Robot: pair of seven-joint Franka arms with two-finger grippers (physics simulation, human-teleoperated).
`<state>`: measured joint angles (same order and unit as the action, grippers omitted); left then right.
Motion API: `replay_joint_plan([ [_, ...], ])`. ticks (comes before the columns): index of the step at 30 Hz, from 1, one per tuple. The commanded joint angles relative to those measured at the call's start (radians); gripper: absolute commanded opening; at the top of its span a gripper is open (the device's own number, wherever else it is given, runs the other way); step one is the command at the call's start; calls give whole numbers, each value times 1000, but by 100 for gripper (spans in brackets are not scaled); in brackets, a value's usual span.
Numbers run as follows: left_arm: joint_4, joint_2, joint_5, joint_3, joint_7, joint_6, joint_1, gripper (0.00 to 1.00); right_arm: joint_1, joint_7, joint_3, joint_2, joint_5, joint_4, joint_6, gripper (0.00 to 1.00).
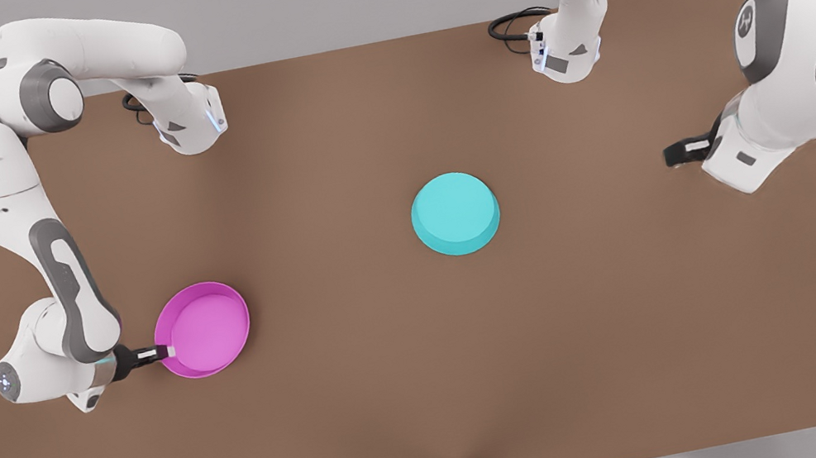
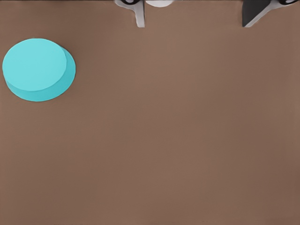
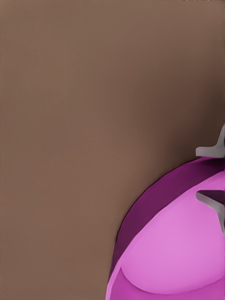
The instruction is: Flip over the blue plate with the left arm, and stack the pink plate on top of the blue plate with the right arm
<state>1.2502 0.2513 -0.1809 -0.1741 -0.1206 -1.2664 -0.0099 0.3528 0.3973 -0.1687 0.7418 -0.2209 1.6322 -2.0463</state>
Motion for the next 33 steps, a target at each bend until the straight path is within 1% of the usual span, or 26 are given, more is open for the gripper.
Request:
replay_joint_plan([
  [1, 156, -84, 104, 74, 7, -112, -83, 100, 0, 0, 0, 1, 0, 0, 0, 39],
  [2, 219, -110, 100, 87, 1, -156, -108, 100, 0, 2, 0, 5, 0, 0, 0, 39],
  [8, 218, -103, 101, 88, -1, -152, -108, 100, 0, 2, 0, 13, 3, -8, 2, 38],
  [10, 218, -103, 101, 88, -2, -152, -108, 100, 0, 5, 0, 13, 3, -8, 2, 29],
  [12, 216, -103, 101, 88, -5, -148, -108, 100, -2, 5, 0, 13, 5, -8, 2, 24],
  [14, 216, -101, 103, 88, -7, -148, -108, 100, -2, 5, 0, 13, 5, -8, 2, 21],
  [29, 215, -96, 107, 90, -37, -140, -108, 100, 0, 14, 0, 10, -8, -18, 21, 21],
  [33, 215, -96, 107, 90, -37, -140, -108, 100, -5, 14, -2, 2, -118, -20, 109, 21],
])
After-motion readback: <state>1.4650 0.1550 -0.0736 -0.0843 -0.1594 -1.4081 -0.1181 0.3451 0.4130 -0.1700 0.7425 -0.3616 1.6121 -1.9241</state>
